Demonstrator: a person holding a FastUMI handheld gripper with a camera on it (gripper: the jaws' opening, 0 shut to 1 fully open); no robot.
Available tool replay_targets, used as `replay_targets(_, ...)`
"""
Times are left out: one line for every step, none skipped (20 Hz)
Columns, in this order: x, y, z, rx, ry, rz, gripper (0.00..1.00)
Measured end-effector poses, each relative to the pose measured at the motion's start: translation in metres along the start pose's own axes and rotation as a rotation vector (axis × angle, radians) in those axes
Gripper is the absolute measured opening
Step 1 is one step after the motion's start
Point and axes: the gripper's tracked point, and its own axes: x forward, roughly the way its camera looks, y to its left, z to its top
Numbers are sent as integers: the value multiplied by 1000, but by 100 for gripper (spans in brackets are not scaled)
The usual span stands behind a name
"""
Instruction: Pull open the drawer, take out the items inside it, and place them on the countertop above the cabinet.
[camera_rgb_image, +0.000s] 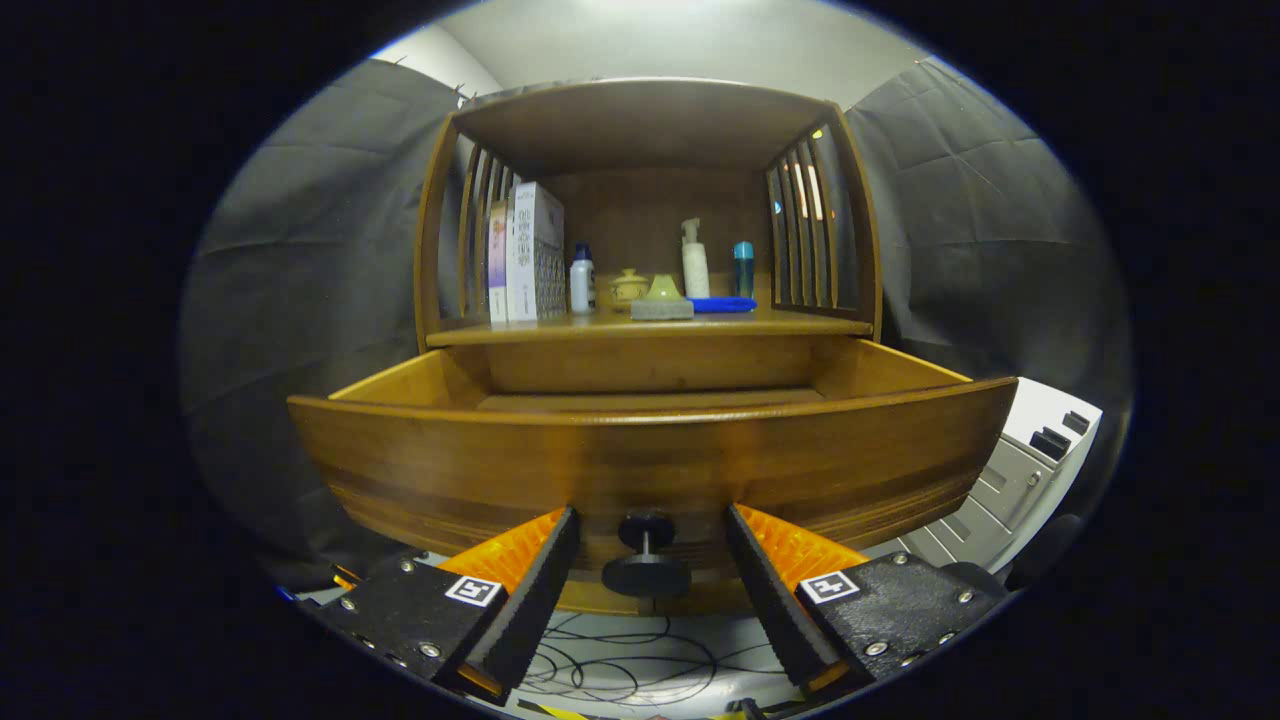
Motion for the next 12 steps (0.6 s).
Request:
replay_targets(2,0,2,-1,-5,0,93)
replay_targets(3,0,0,-2,1,4,93)
replay_targets(7,0,2,-5,0,8,94)
replay_targets(9,0,2,-3,3,11,96)
replay_targets(11,1,4,-1,2,11,96)
replay_targets(16,1,5,-2,1,8,95)
replay_targets(19,1,7,-3,-1,9,95)
replay_targets(21,1,7,0,3,10,95)
replay_targets(24,2,8,-2,7,9,95)
replay_targets(27,1,10,-6,3,8,95)
replay_targets(32,1,12,-9,4,7,95)
replay_targets(38,2,13,-4,2,8,95)
